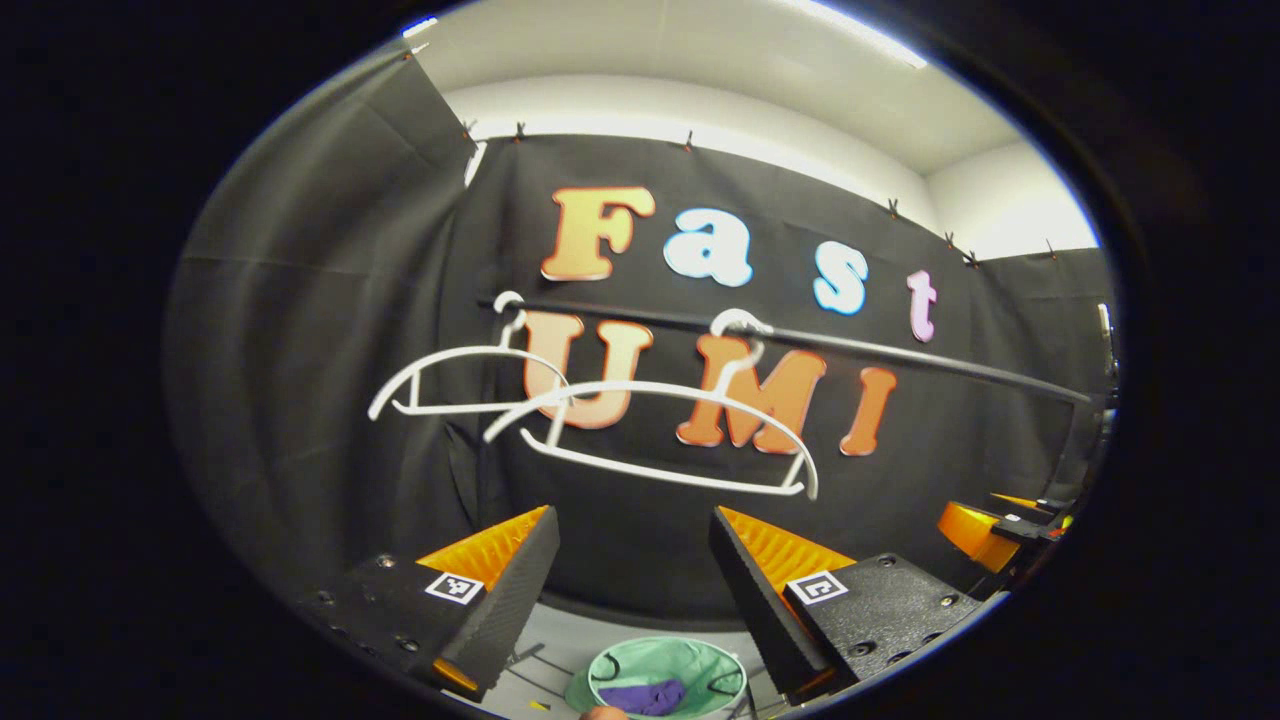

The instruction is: Grasp the clothes on the hanger with both hands and then place them into the laundry hamper below.

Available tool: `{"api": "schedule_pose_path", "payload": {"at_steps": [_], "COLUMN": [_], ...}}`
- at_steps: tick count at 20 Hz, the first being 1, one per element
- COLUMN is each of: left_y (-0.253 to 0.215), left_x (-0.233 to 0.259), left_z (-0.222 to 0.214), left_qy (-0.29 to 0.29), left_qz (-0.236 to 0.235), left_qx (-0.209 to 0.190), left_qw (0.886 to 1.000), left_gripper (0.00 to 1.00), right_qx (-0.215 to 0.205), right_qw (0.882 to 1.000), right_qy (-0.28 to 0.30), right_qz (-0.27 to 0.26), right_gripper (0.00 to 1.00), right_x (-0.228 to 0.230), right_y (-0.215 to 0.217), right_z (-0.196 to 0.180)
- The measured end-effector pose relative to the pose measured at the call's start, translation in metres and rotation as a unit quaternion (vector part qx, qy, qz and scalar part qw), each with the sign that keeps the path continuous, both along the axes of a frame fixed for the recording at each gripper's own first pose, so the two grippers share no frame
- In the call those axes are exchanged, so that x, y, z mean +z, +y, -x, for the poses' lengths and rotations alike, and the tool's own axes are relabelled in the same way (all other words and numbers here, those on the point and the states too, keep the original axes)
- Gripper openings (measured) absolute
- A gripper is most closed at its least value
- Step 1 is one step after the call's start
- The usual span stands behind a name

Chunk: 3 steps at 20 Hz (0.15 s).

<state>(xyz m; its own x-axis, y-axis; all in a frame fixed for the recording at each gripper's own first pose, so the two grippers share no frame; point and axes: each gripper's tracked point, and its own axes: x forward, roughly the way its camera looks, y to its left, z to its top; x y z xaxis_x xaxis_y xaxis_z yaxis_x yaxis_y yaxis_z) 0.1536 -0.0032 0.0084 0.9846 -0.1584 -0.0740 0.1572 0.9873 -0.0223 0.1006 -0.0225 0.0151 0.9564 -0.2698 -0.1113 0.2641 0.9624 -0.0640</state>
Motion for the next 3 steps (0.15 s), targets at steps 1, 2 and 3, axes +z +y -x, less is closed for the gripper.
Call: {"api": "schedule_pose_path", "payload": {"at_steps": [1, 2, 3], "left_y": [0.0027, 0.0054, 0.0065], "left_x": [0.0022, 0.0048, 0.0074], "left_z": [0.0002, 0.0003, -0.0006], "left_qy": [-0.004, -0.007, -0.011], "left_qz": [-0.006, -0.010, -0.009], "left_qx": [0.003, 0.007, 0.009], "left_qw": [1.000, 1.000, 1.000], "left_gripper": [0.95, 0.92, 0.92], "right_qx": [0.000, 0.000, 0.003], "right_qw": [1.000, 1.000, 1.000], "right_qy": [-0.002, -0.006, -0.010], "right_qz": [0.004, 0.004, 0.003], "right_gripper": [0.90, 0.90, 0.90], "right_x": [0.0017, 0.0050, 0.0099], "right_y": [0.0010, 0.0013, 0.0038], "right_z": [0.0036, 0.0045, 0.0045]}}
